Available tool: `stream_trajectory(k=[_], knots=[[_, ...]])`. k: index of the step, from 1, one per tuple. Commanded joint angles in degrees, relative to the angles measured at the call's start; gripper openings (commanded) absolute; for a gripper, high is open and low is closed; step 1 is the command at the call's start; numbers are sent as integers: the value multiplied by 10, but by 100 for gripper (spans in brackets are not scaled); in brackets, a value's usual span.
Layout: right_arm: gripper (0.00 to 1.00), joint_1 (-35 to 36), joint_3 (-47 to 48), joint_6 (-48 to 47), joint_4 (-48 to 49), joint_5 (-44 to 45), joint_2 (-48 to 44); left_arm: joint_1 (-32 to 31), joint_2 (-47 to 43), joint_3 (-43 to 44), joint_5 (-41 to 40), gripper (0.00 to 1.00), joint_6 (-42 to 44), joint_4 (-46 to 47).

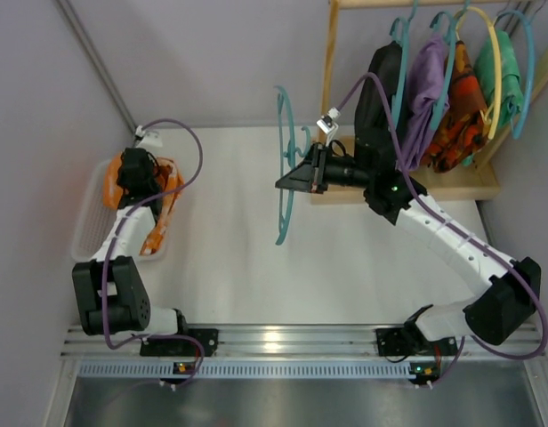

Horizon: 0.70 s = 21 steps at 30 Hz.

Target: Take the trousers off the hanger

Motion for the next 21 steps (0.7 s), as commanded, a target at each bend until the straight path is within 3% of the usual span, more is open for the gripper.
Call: stream_trajectory(k=[1,2,4,7,9,12,18,21], knots=[[0,9,32,-24,9,-5,-36,8,-12,31,39,25,-87,-54],[0,9,31,-27,7,-5,-41,11,-15,50,50,38,-107,-88],[0,9,32,-29,3,-6,-45,19,-28,70,103,47,-154,-179],[0,9,34,-36,-5,-6,-51,23,-63,94,156,63,-189,-243],[0,9,35,-36,-6,-6,-57,23,-95,108,182,81,-200,-298],[0,9,35,-43,-17,-3,-65,23,-127,143,233,98,-205,-386],[0,12,18,-63,-40,-7,-94,23,-198,191,283,98,-245,-492],[0,12,2,-81,-61,-6,-127,23,-249,207,387,98,-267,-492]])
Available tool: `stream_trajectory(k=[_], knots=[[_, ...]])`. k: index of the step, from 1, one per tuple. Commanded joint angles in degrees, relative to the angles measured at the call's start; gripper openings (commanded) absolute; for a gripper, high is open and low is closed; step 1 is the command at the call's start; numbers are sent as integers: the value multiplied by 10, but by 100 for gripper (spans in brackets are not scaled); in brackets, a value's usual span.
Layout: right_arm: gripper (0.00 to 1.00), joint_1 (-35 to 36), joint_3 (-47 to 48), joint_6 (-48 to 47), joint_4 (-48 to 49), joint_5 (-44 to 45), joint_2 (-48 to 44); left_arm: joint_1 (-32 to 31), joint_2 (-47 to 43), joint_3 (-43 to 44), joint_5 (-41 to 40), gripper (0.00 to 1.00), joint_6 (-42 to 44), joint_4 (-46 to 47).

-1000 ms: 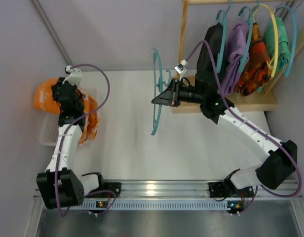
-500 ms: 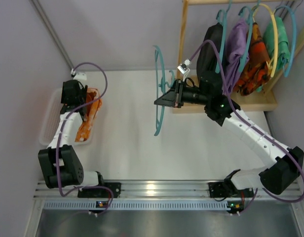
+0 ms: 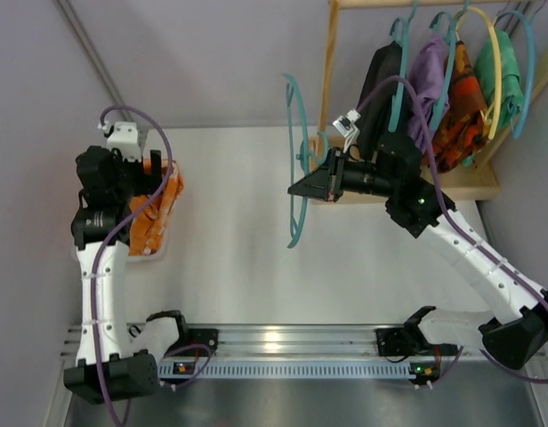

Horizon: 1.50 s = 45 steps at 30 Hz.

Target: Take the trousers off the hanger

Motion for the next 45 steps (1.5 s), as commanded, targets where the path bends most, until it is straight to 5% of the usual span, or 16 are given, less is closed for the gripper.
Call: stream_trajectory(k=[1,9,11,13,17,31,41,45], knots=[[0,8,-5,-42,-18,-5,-67,1,-54,42,124,98,-46,-43],[0,-26,-22,-67,-104,34,-167,0,-30,148,443,88,-113,-38],[0,-57,-19,-59,-114,36,-175,-19,-17,162,463,86,-129,-16],[0,-77,-8,-41,-121,46,-178,-56,-8,173,437,86,-125,-13],[0,-122,21,5,-134,55,-159,-258,16,200,342,86,-66,-9],[0,-174,136,56,-169,99,-52,-563,141,231,219,76,-62,66],[0,-171,188,75,-162,84,-7,-646,215,252,88,73,-56,98],[0,-170,195,83,-161,79,5,-665,239,259,33,61,-42,99]])
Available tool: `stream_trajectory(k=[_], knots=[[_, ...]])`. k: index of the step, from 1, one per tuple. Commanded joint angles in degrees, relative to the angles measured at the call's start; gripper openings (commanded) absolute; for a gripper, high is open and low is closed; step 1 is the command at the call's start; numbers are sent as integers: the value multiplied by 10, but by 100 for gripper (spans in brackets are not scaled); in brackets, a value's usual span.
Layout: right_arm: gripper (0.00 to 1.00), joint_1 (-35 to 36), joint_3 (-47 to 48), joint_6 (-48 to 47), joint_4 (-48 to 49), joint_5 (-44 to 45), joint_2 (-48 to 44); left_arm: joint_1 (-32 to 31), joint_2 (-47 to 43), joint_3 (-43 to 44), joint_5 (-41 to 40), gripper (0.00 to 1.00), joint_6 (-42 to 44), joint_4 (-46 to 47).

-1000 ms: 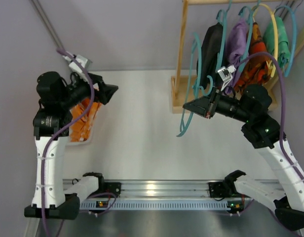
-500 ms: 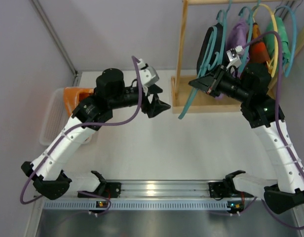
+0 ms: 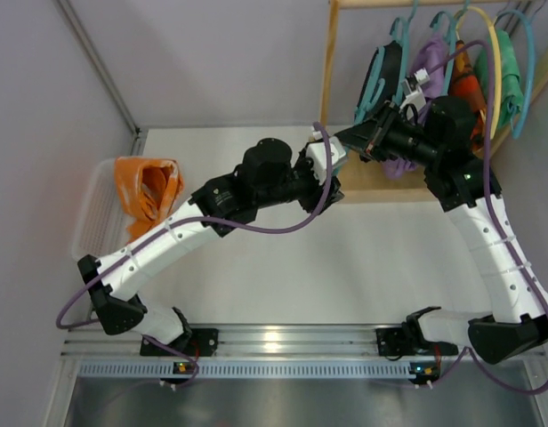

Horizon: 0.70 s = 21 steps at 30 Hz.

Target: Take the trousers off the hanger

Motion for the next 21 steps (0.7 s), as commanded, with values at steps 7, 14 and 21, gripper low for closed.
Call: stream_trajectory(k=[7,14,21], knots=[[0,0,37,15,20,-13,7,-17,37,67,-167,0,3,39],[48,1,9,13,64,-25,5,-17,36,100,-220,0,-94,37],[98,-10,9,-7,60,-12,-15,-17,19,95,-291,0,-129,23]])
